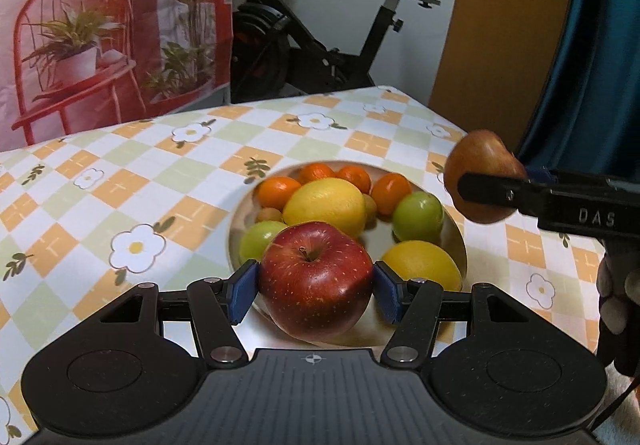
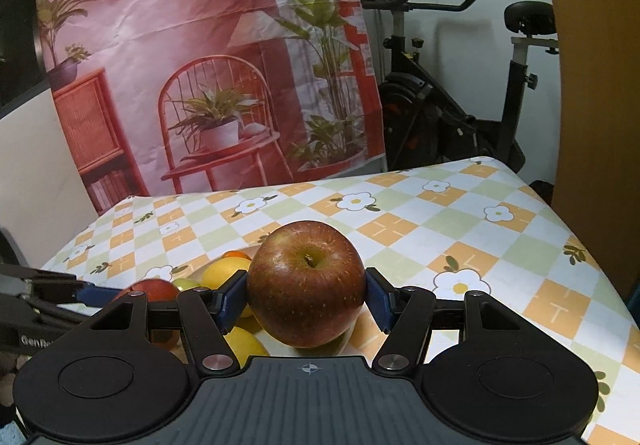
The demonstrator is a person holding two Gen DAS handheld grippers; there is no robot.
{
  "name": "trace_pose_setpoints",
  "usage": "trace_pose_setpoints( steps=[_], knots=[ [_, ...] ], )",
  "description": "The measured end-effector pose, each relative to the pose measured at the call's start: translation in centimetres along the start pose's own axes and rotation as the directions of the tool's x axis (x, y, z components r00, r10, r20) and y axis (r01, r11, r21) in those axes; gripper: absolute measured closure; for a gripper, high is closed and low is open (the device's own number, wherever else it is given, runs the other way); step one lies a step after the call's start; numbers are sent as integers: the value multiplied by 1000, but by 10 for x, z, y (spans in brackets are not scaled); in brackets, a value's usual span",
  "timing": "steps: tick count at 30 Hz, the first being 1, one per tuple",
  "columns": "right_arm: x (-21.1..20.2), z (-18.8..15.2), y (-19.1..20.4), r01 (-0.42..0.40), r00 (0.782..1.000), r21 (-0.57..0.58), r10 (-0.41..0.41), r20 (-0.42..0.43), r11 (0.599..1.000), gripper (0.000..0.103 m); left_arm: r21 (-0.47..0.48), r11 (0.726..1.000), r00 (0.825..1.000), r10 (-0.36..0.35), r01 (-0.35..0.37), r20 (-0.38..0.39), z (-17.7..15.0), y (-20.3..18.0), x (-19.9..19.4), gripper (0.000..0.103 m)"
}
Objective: Organize fruits
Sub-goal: 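Carry both held red apples over the beige plate with both tools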
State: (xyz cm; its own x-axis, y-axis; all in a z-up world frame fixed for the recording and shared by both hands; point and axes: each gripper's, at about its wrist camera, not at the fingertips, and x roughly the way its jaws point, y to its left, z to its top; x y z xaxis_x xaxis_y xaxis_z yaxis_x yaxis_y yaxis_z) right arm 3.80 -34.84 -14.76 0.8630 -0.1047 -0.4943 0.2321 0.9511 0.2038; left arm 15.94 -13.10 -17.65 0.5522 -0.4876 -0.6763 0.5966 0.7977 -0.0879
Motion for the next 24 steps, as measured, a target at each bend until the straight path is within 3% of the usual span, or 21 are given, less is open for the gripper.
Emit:
trace_pose_setpoints(
  steps=[8, 15, 24],
  knots=[
    [7, -1, 5, -18, 1000, -11, 18, -16, 1000, 45, 17, 999, 999, -31, 31, -19, -2, -7, 9, 39],
    [13, 2, 7, -29, 999, -8, 29, -30, 1000, 45, -35, 998, 998, -54, 53, -13, -1, 0, 8, 39],
    [29, 8, 23, -58, 996, -59, 54, -65, 997, 45, -110, 994, 998, 18, -10, 68, 3, 15, -13, 39]
  ],
)
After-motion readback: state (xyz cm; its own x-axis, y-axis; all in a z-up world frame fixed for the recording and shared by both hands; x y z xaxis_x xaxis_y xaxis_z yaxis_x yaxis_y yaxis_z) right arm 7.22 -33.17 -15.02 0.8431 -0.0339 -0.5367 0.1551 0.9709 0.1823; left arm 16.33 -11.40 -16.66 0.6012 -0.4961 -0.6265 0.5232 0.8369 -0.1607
